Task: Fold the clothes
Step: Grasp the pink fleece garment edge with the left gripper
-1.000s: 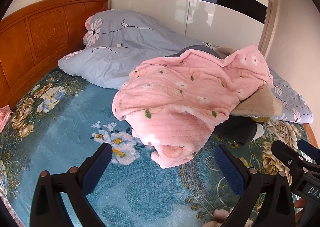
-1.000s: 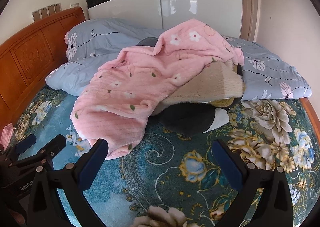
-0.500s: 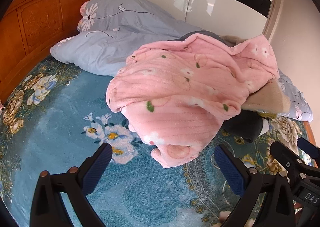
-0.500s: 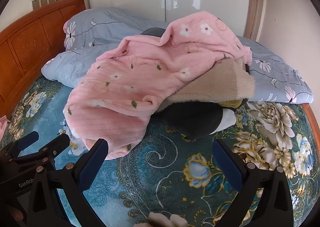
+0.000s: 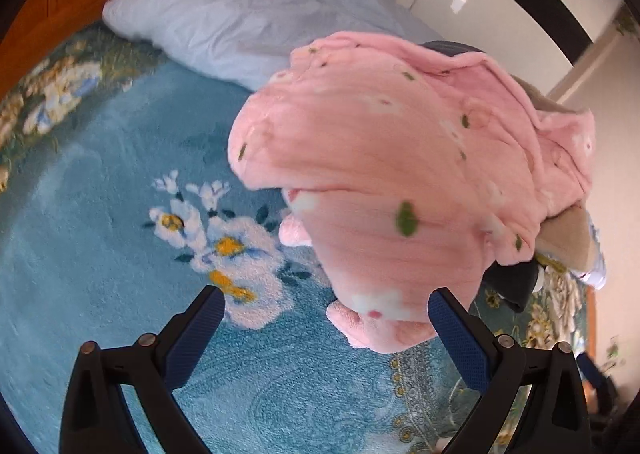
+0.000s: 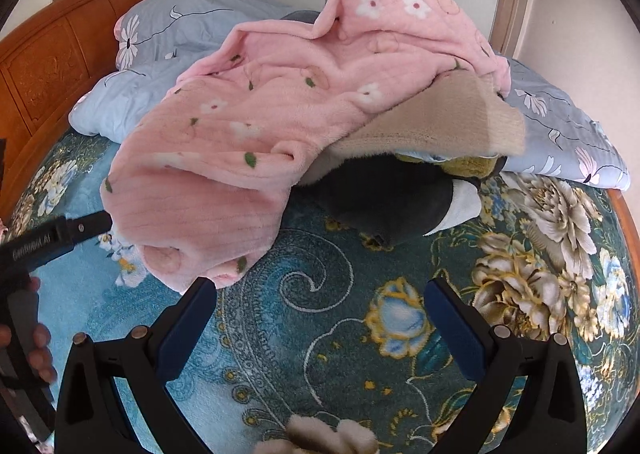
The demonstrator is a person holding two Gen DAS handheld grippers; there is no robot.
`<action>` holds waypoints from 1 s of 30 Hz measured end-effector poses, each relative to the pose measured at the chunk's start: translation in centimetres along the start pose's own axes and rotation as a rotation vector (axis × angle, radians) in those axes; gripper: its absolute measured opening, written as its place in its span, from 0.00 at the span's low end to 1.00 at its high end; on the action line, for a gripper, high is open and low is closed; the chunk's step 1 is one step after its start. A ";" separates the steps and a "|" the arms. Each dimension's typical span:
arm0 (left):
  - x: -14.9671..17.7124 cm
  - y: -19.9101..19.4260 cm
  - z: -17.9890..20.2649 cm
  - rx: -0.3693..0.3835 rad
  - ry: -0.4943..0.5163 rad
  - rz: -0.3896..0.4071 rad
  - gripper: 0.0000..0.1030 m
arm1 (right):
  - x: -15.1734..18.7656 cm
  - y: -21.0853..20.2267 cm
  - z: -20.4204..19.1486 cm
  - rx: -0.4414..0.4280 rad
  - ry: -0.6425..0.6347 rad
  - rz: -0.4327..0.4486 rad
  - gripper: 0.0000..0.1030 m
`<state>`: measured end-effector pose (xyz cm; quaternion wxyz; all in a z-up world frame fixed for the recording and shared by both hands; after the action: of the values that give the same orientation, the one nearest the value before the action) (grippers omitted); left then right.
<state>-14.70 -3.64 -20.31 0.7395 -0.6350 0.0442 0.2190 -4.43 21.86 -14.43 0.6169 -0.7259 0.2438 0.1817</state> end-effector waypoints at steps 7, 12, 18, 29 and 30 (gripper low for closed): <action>-1.7 1.5 -0.7 0.247 -0.260 -0.096 0.99 | 3.9 -0.8 2.3 0.068 -0.069 -0.064 1.00; -2.0 1.6 1.8 0.387 -0.357 -0.154 0.75 | 7.2 -0.6 3.0 0.056 -0.027 -0.134 1.00; -2.9 -1.1 2.4 0.292 -0.295 -0.091 0.13 | 8.2 -1.9 3.1 0.064 -0.017 -0.122 1.00; -3.1 -25.5 7.6 0.458 0.059 0.259 0.10 | 7.3 -7.7 1.3 -0.055 0.105 0.008 1.00; -2.5 -27.4 7.0 0.474 0.067 0.281 0.10 | 7.4 -8.3 1.0 -0.072 0.122 0.018 1.00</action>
<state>-8.06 -0.30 7.04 0.8280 -0.4387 0.2063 0.2816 6.40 22.87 -12.09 0.5729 -0.7550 0.2809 0.1513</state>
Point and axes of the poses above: each gripper's, at about its wrist camera, not at the fingertips, and y roughly the way its jaws point, z to its right, x to its underside, the point moved 9 cm from there along y, roughly the way its jaws point, and after that the axes turned 13 degrees about -x, right-handed, at the moved point
